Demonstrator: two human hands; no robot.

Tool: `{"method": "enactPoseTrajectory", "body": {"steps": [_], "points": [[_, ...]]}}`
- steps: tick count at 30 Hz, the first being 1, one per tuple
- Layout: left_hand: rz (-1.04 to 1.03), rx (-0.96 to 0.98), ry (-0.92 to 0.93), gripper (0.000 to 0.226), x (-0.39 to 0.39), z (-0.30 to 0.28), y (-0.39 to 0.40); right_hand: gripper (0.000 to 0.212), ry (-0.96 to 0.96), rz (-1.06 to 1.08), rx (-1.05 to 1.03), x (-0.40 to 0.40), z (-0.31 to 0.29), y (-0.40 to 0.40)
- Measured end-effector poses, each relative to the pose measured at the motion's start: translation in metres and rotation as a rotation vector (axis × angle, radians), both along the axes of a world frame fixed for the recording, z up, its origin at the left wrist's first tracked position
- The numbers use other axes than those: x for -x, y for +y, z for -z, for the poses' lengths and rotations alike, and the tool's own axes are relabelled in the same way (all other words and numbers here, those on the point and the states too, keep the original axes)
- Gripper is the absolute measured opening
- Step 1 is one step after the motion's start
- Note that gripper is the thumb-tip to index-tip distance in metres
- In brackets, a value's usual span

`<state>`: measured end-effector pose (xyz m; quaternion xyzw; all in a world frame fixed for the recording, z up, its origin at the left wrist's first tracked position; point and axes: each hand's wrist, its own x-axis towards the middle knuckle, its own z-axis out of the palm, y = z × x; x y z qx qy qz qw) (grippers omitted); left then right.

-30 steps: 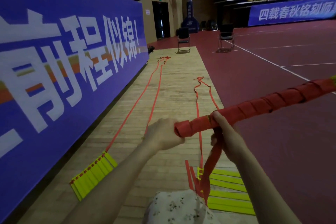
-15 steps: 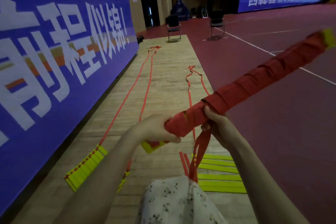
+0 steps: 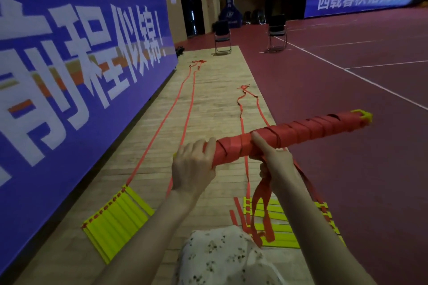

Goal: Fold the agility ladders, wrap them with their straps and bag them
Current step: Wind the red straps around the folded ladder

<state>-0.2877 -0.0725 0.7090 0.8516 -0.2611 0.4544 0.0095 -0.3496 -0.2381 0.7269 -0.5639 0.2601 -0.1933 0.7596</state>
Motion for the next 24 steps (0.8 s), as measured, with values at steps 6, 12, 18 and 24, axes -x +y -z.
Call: {"method": "enactPoseTrajectory", "body": {"steps": [6, 12, 18, 24], "points": [[0.019, -0.050, 0.370, 0.080, 0.017, -0.015, 0.002, 0.033, -0.175, 0.068, -0.119, -0.004, 0.008, 0.000], [0.354, 0.165, 1.548, 0.027, -0.020, -0.072, 0.010, 0.040, -0.312, -0.094, -0.004, 0.001, 0.011, -0.008], [0.045, -0.040, 0.689, 0.058, 0.001, -0.026, -0.008, 0.035, 0.022, -0.159, 0.162, 0.001, 0.010, -0.025], [-0.027, 0.066, 0.322, 0.058, 0.023, 0.014, -0.022, 0.051, 0.100, -0.043, 0.069, 0.002, 0.017, -0.019]]}}
